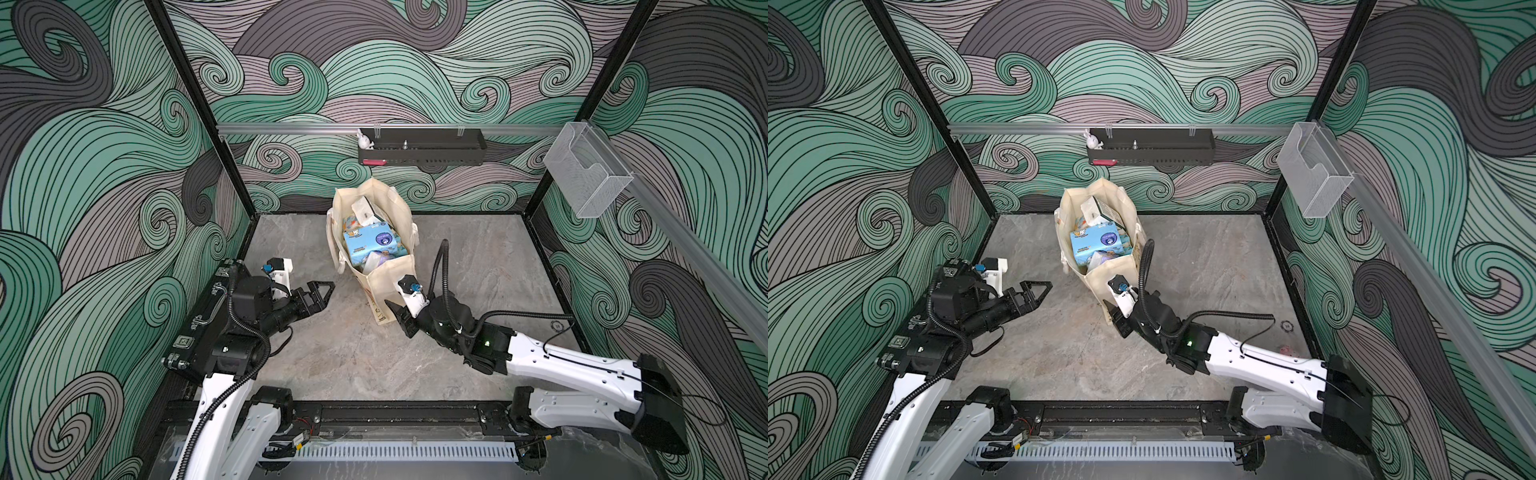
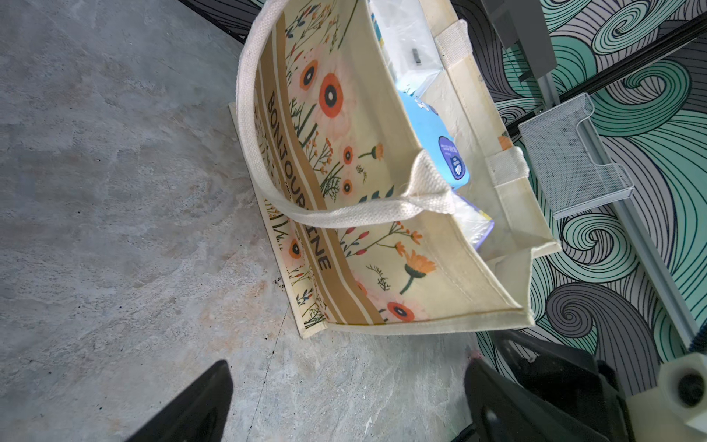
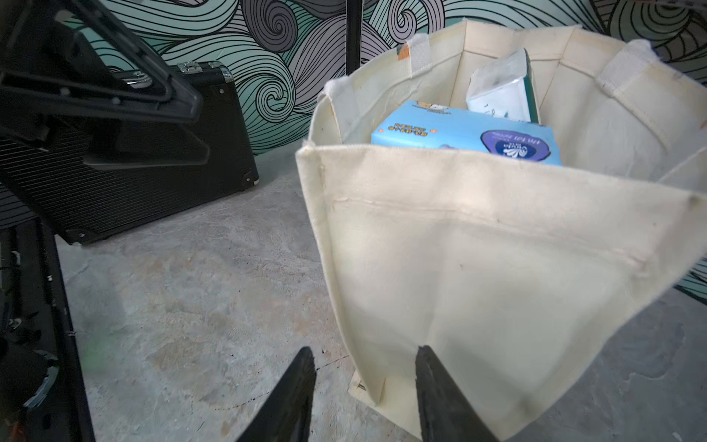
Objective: Put tissues into the canvas bag
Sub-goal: Adjust the canvas bag at the center of the board.
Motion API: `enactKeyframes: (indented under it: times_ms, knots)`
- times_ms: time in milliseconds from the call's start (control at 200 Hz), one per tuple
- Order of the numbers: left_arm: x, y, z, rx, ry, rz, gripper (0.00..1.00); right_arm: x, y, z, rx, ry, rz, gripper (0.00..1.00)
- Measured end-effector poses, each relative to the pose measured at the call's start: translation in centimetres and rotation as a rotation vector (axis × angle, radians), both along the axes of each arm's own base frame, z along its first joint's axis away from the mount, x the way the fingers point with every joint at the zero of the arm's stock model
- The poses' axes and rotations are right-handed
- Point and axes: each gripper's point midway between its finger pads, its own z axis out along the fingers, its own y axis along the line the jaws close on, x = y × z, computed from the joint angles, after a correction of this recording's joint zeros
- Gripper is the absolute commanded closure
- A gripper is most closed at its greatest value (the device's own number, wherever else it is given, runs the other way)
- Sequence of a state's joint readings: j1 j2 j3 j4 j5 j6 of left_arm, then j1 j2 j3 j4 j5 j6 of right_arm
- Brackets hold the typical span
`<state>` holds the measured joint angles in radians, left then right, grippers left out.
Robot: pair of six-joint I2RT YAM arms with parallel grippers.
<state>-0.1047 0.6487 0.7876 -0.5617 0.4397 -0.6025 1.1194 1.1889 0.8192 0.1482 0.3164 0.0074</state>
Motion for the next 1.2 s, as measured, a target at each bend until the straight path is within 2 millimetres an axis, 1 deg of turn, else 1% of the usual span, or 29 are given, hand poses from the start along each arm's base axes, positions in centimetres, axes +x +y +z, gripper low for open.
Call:
enactKeyframes:
  times_ms: [145,315,425,681,711,756,791,816,861,1081,1201]
  knots:
    - [-0.4,0.0,-0.9,0.006,0.019,-0.003,0.03,0.1,1.5,0.9,0.000,-0.042,0.011,0.58]
    - [-0.6,0.0,-0.9,0.009,0.015,-0.010,0.03,0.0,3.2,1.5,-0.014,-0.092,0.004,0.62]
    - [-0.6,-0.1,-0.9,0.008,0.015,-0.016,0.03,0.3,4.1,1.1,-0.040,-0.108,-0.021,0.63]
    - [-0.8,-0.2,-0.8,0.007,0.011,-0.023,0.03,2.3,5.0,0.2,-0.099,-0.137,-0.111,0.68]
    - [-0.8,-0.2,-0.8,0.007,0.010,-0.023,0.03,2.4,5.2,0.1,-0.104,-0.139,-0.117,0.72]
    - [-0.8,-0.2,-0.8,0.009,0.009,-0.024,0.03,2.7,5.4,0.0,-0.111,-0.144,-0.124,0.86]
    - [-0.8,-0.2,-0.8,0.011,0.009,-0.025,0.03,2.8,5.5,0.1,-0.113,-0.147,-0.129,0.93]
    - [-0.8,-0.2,-0.8,0.012,0.010,-0.026,0.03,2.8,5.5,0.2,-0.111,-0.145,-0.131,0.97]
    - [-0.9,-0.2,-0.9,0.017,0.011,-0.028,0.03,2.9,5.5,0.3,-0.111,-0.148,-0.137,1.00]
    - [-1.1,-0.1,-1.2,0.030,0.023,-0.035,0.03,3.2,4.6,0.4,-0.128,-0.163,-0.176,1.00]
    - [-1.0,-0.2,-1.0,0.035,0.025,-0.038,0.03,3.5,2.9,0.4,-0.154,-0.185,-0.181,1.00]
